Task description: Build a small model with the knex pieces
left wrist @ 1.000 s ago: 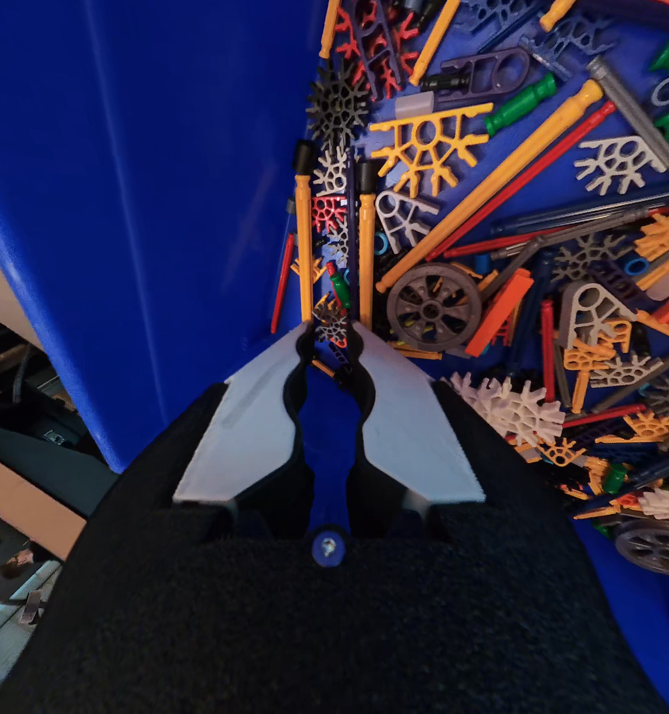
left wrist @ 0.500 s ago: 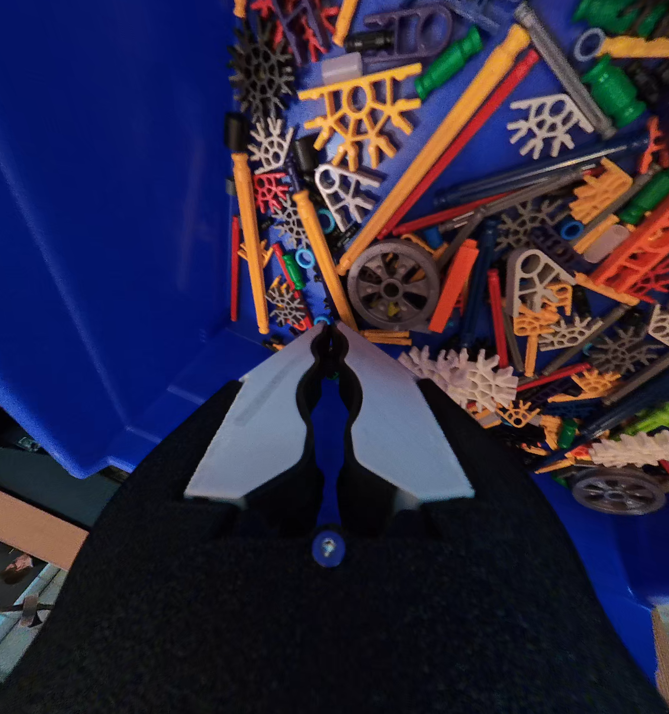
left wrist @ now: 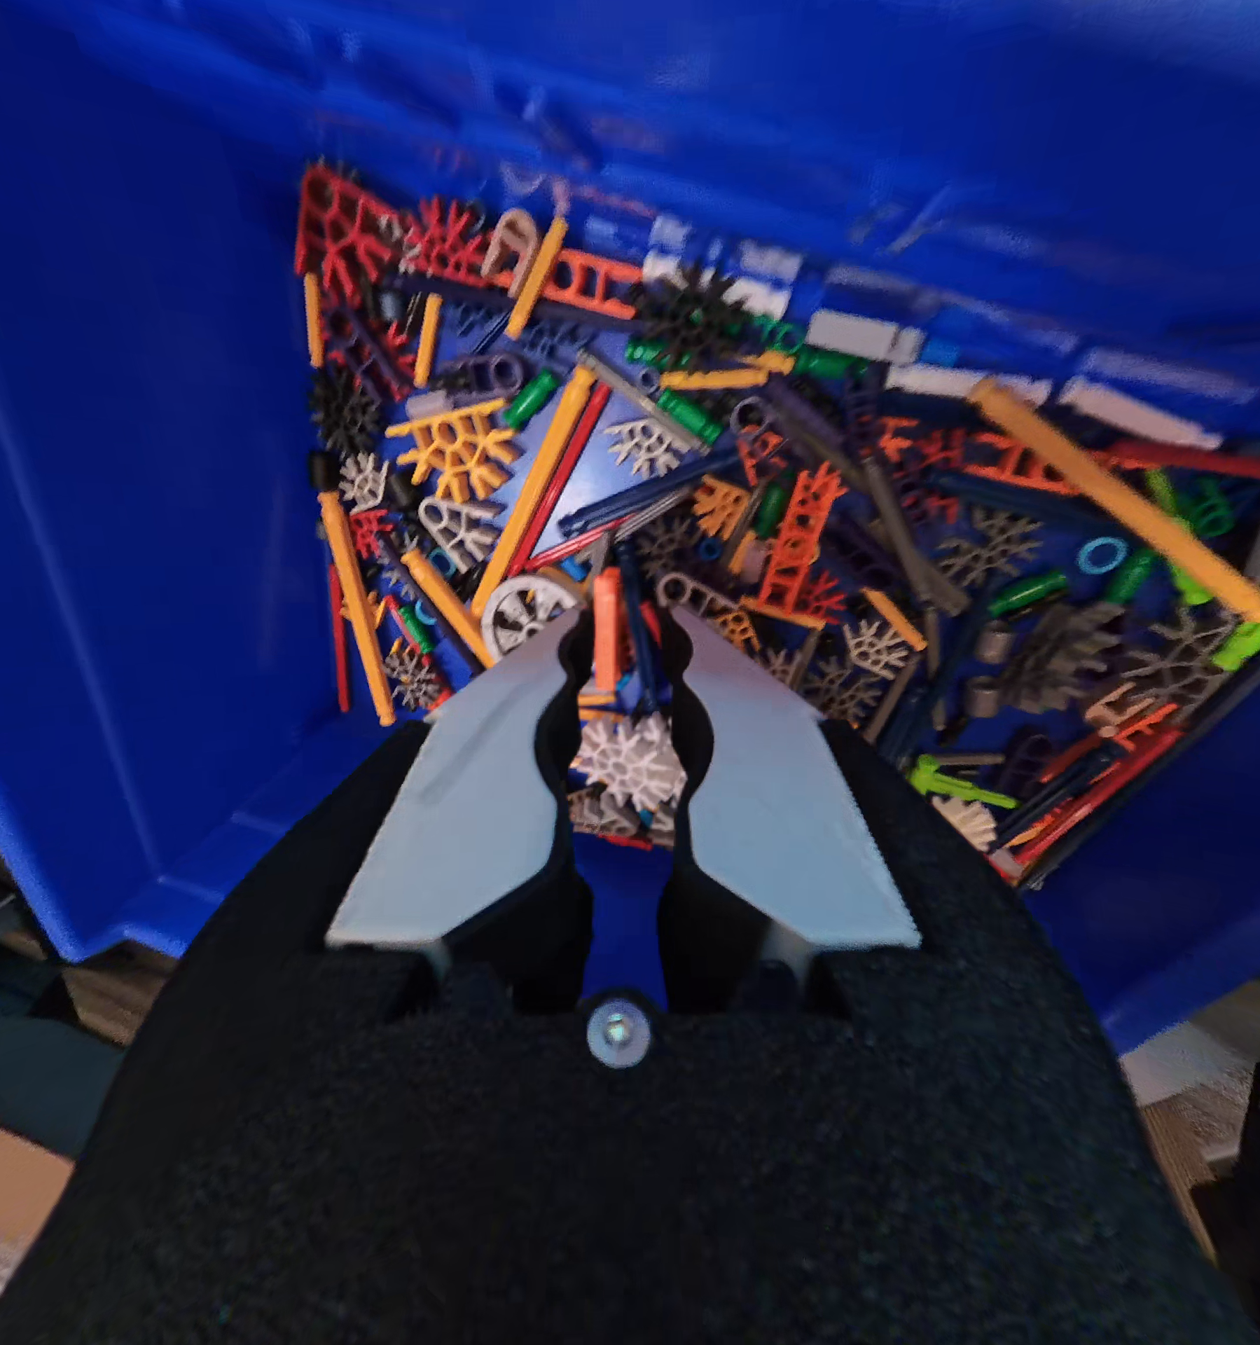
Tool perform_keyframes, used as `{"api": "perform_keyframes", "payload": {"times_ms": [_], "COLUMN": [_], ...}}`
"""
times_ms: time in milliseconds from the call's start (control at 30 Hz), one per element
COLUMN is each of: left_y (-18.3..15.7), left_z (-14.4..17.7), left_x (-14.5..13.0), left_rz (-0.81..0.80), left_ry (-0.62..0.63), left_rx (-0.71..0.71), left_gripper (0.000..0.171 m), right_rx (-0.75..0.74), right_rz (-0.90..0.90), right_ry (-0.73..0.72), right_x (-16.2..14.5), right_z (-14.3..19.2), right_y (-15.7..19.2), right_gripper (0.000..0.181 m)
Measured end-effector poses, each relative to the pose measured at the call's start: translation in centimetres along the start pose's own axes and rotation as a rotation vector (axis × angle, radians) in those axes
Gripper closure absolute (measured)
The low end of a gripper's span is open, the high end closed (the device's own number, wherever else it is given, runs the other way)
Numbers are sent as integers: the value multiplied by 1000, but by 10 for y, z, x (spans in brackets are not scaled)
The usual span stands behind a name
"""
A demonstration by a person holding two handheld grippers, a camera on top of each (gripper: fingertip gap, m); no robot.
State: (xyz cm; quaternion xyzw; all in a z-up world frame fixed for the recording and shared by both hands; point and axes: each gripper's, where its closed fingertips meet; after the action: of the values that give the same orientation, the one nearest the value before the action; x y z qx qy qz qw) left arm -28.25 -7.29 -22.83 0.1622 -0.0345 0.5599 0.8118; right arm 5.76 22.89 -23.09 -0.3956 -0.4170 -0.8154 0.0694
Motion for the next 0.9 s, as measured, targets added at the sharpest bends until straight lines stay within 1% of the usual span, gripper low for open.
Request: {"api": "perform_keyframes", "payload": {"times_ms": [133,233,300,467,567,767,900], "left_y": [-17,-19,-21,-20,-16,-14,-8], "left_z": [-6,-11,-15,-17,-16,-14,-10], "left_x": [9,4,1,-3,-4,-12,-14], "left_rz": [-20,-21,-11,-8,-1,27,39], "left_ry": [-36,-23,-27,-25,-27,-19,-19], "left_rx": [-47,-43,-54,-38,-27,-18,17], "left_gripper": [151,152,156,161,169,170,168], "right_rx": [6,8,9,11,12,15,15], "right_rz": [-6,-10,-11,-14,-15,-17,-18], "right_ry": [2,2,2,1,1,-1,0], "right_x": [0,0,0,0,0,1,1], "right_z": [0,0,0,0,0,0,0], "right_y": [0,0,0,1,1,1,1], "right_gripper": [126,126,126,126,126,126,126]}}
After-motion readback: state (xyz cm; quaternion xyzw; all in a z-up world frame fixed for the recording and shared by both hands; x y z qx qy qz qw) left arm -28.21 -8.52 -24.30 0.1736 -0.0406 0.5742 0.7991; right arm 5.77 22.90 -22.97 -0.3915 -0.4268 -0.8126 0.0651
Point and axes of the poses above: each gripper's, where its closed fingertips meet, z back along the fingers, x out of its top, y = z × x across the jaws, and after that the axes turned 12 degrees about -y, right-handed
